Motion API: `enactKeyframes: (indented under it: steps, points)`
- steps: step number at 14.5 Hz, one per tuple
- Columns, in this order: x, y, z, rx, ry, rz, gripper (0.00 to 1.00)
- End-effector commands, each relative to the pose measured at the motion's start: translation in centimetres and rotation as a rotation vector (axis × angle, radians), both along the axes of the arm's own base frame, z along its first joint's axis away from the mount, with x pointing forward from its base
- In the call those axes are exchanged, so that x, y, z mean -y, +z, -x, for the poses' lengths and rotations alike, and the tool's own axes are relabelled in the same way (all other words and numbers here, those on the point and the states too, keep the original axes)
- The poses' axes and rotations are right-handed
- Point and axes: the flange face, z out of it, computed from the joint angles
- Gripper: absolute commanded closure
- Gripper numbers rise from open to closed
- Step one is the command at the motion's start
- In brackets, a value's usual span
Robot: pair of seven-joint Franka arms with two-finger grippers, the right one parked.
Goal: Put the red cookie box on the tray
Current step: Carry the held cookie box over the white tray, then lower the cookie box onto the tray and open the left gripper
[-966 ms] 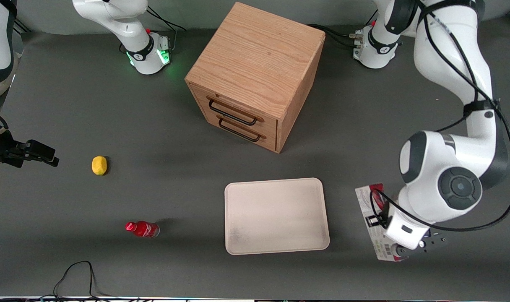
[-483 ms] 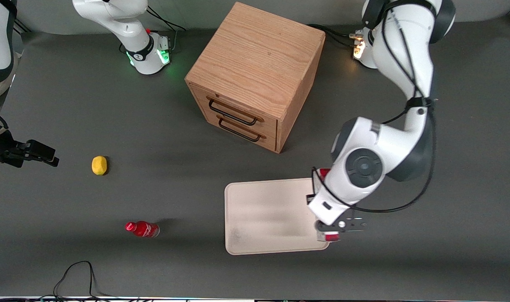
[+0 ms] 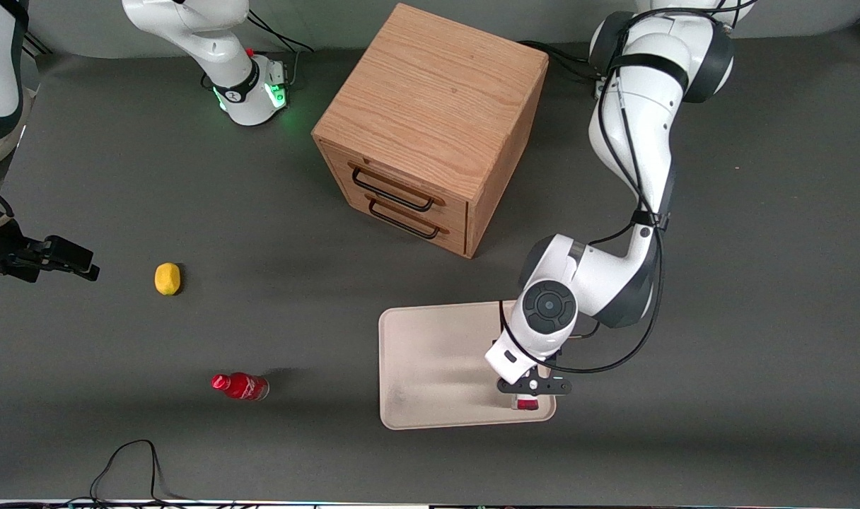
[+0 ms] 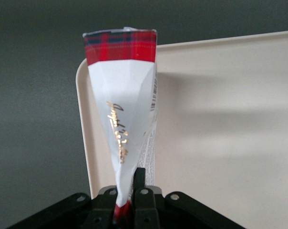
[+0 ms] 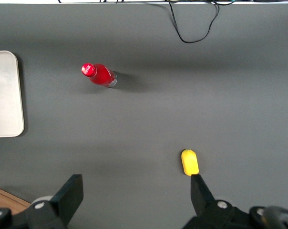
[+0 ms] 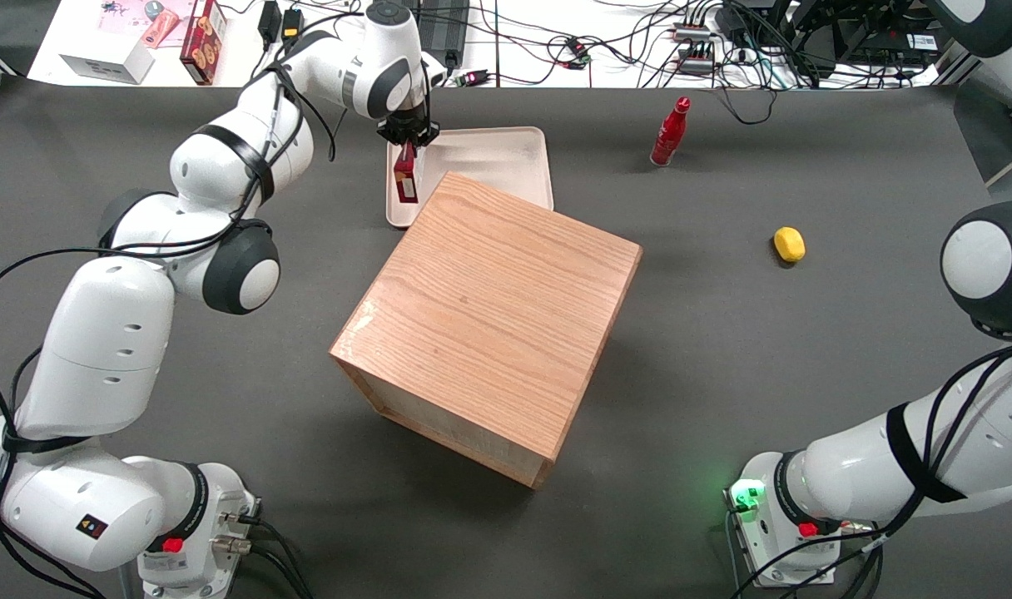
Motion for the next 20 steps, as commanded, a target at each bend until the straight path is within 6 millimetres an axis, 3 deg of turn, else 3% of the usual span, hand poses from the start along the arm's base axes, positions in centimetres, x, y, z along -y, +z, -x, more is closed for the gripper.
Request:
enactKeyframes:
  steps: [1, 5, 10, 11, 12, 13, 16, 20]
  points:
    - [-0.2, -0.1, 0.4, 0.008, -0.014, -0.029, 1.00]
    - [-0.7, -1.9, 0.5, -0.004, -0.005, -0.035, 1.00]
    - [-1.0, -2.5, 0.1, 0.034, -0.006, -0.008, 1.00]
    - [-1.4, -2.5, -0.1, 0.032, -0.001, -0.006, 0.65]
    - [-1.6, -2.8, -0.1, 0.028, -0.012, -0.010, 0.01]
    - [-1.6, -2.9, 0.2, 0.026, -0.017, -0.010, 0.00]
    - [-2.0, 0.4, -0.1, 0.042, 0.000, 0.004, 0.00]
    - [-7.7, 11.3, -0.3, -0.023, 0.074, 0.017, 0.00]
